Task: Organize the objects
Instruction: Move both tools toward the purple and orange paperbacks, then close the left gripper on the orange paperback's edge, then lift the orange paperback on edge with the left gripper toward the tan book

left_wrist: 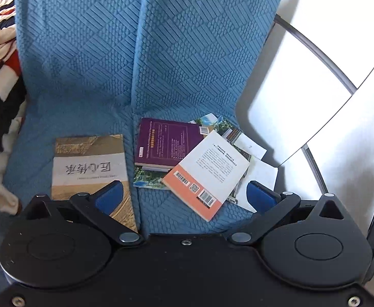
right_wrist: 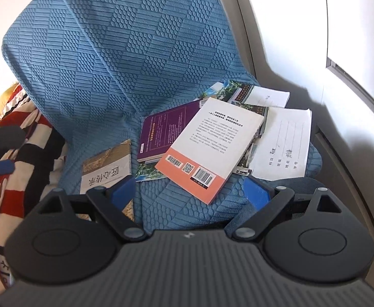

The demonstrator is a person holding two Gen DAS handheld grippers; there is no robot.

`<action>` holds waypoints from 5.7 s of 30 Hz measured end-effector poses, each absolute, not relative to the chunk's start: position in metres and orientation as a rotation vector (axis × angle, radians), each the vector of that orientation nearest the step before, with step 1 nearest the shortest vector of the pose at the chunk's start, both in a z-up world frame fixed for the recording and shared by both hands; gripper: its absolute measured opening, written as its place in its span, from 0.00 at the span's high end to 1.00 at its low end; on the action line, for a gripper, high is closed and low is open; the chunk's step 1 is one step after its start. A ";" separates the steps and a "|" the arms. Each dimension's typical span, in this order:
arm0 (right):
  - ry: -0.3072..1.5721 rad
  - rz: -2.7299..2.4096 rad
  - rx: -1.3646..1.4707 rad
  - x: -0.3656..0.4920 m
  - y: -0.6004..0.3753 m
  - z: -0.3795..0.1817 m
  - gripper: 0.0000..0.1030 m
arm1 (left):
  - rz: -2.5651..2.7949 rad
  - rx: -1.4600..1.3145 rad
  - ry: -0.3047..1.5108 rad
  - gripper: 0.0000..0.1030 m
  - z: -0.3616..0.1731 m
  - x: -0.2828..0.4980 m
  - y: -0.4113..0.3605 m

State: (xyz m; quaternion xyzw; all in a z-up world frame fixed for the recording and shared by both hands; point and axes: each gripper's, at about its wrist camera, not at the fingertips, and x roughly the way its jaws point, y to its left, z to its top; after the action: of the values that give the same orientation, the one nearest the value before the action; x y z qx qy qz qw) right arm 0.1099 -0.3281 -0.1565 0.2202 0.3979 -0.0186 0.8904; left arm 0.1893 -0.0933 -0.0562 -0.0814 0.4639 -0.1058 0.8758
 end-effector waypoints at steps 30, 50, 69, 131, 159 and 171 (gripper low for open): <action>1.059 0.008 0.632 0.214 -0.374 -0.306 0.29 | -0.282 -0.100 1.174 0.37 -0.268 0.341 -0.153; 0.980 0.049 0.776 0.214 -0.373 -0.314 0.30 | -0.274 -0.214 1.280 0.58 -0.306 0.349 -0.139; 0.800 0.080 0.873 0.213 -0.382 -0.286 0.65 | -0.296 -0.316 1.308 0.62 -0.307 0.346 -0.135; 0.802 0.229 1.197 0.202 -0.374 -0.273 0.83 | -0.341 -1.415 1.280 0.39 -0.362 0.302 -0.028; 0.875 0.121 0.869 0.170 -0.350 -0.246 0.78 | -0.396 -0.978 1.173 0.79 -0.298 0.279 -0.033; 0.791 0.168 0.837 0.155 -0.332 -0.203 0.77 | -0.439 -0.904 1.069 0.80 -0.233 0.259 -0.013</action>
State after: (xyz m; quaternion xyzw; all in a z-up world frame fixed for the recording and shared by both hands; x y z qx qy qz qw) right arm 0.1549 -0.3321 -0.2033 0.3954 0.3736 0.0793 0.8354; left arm 0.2588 -0.0126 -0.2326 -0.4125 0.4878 -0.2002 0.7428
